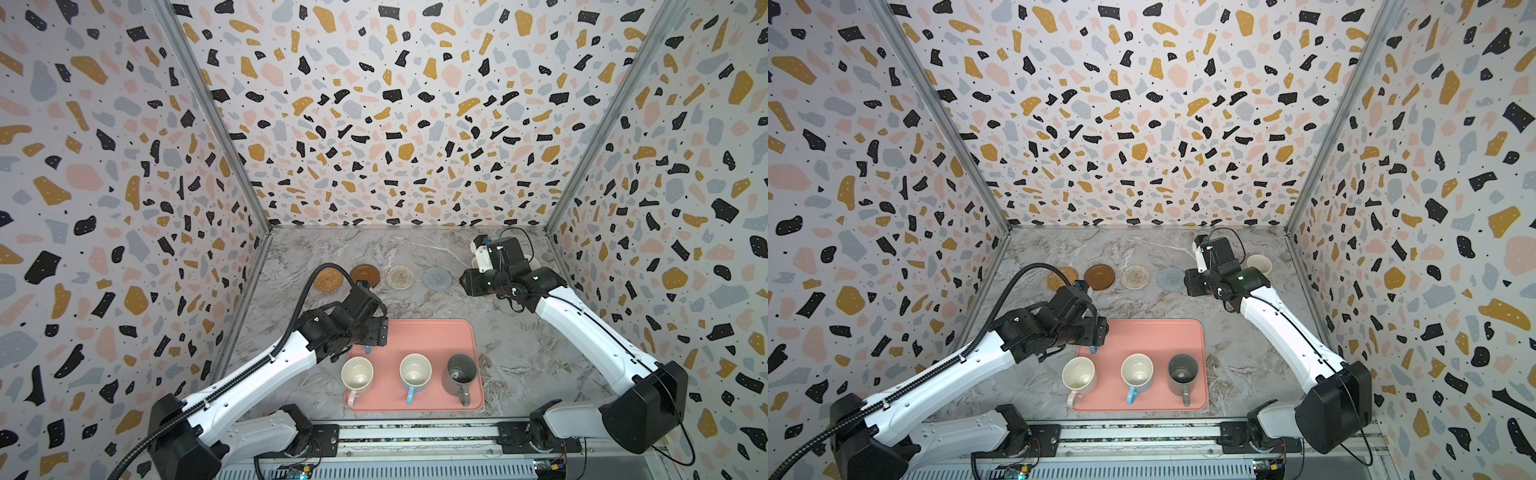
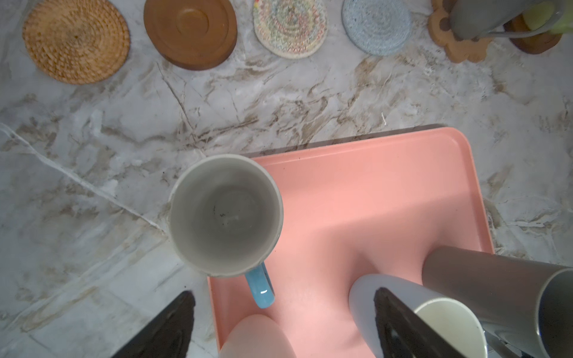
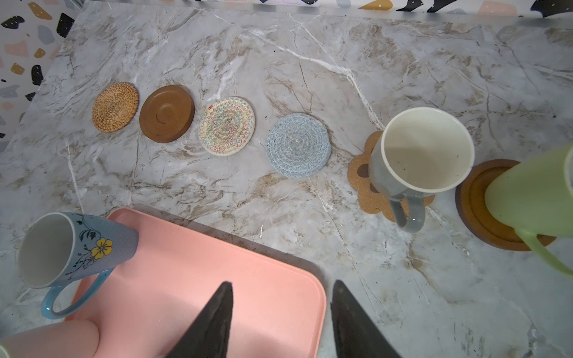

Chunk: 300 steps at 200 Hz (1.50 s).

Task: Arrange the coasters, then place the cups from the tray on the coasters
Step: 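Move the left gripper over the blue-handled mug while the right gripper holds still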

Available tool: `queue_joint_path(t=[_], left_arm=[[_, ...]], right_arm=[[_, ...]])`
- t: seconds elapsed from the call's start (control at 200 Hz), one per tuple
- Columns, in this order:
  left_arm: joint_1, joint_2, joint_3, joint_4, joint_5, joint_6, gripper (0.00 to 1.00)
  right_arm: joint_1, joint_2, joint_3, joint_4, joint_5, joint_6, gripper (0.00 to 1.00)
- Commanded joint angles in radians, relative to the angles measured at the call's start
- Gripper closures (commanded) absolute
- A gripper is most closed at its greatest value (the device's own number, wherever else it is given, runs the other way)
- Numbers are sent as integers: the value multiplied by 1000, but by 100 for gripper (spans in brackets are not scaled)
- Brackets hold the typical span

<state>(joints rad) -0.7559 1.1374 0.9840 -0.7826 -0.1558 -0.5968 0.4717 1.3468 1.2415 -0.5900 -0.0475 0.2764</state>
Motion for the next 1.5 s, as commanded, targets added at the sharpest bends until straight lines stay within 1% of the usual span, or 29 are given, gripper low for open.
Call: queue_joint_path(t=[0.0,0.17,0.355,0.511,0.651,0.921,1.141,1.397,1.497], left_arm=[[-5,18,18,-60,31,-31,9],[-5,64,16,-58,39,-80,10],[-4,125,1,-47,62,-137,17],[-4,153,-10,-43,47,-152,22],[-4,159,-22,-47,11,-172,26],[-5,143,-97,12,-2,-224,32],[-4,150,-121,82,-28,-242,36],[-4,173,-135,126,-50,-231,49],[-3,170,-140,131,-72,-225,50]], right_arm=[[3,-41,-12,16,-13,-20,47],[4,-57,-46,37,-30,-20,46],[3,-58,-66,53,-46,-22,46],[1,-60,-83,67,-57,-29,46],[-5,-52,-82,70,-68,-36,46],[-11,-37,-80,75,-87,-35,46],[-10,-36,-77,64,-82,-26,46],[-10,-27,-53,46,-97,-5,46],[-10,-19,-33,30,-85,-4,46]])
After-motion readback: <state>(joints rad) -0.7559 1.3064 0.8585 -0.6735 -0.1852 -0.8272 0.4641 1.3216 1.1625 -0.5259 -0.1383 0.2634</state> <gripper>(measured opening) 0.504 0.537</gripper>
